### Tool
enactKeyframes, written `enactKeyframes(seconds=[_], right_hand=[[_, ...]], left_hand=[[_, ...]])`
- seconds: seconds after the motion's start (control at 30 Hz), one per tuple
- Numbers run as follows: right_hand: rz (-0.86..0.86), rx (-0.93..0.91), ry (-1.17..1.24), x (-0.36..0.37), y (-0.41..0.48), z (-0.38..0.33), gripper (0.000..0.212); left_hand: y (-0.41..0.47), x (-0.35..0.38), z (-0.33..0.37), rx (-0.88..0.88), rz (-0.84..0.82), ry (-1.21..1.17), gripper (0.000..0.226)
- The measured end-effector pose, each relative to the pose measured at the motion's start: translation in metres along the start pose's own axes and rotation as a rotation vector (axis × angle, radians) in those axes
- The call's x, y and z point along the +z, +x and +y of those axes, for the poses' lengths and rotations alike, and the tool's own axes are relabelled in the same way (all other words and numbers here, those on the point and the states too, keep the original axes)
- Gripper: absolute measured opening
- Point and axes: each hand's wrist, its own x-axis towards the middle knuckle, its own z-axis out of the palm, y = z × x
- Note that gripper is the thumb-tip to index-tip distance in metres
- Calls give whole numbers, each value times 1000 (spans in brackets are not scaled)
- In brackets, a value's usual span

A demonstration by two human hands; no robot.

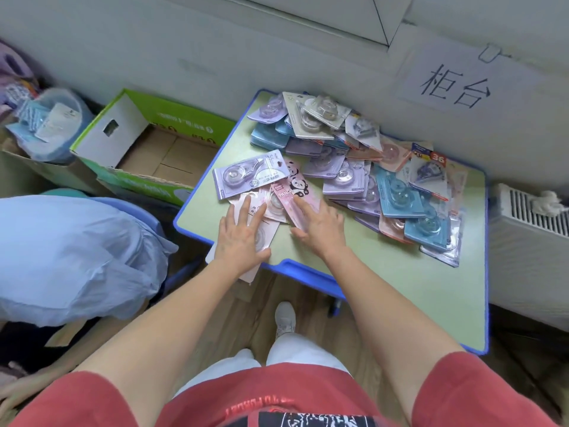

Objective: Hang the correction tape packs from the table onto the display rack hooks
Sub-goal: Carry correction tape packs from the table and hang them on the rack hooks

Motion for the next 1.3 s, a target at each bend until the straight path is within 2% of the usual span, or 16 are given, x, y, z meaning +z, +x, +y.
enactKeyframes(seconds=[0.2, 0.6, 0.87, 1.3], right_hand=[[-15, 84, 152, 8, -27, 8, 71], [129, 381, 276, 42, -127, 11, 75], [220, 519, 281, 76, -219, 16, 69], [199, 705, 379, 143, -425, 49, 65]], left_hand=[[-18, -1, -4, 34, 15, -4, 93], [-75, 17, 0, 160, 23, 0, 91], [-125, 48, 32, 344, 24, 43, 79], [-280, 118, 92, 524, -37, 66, 74]])
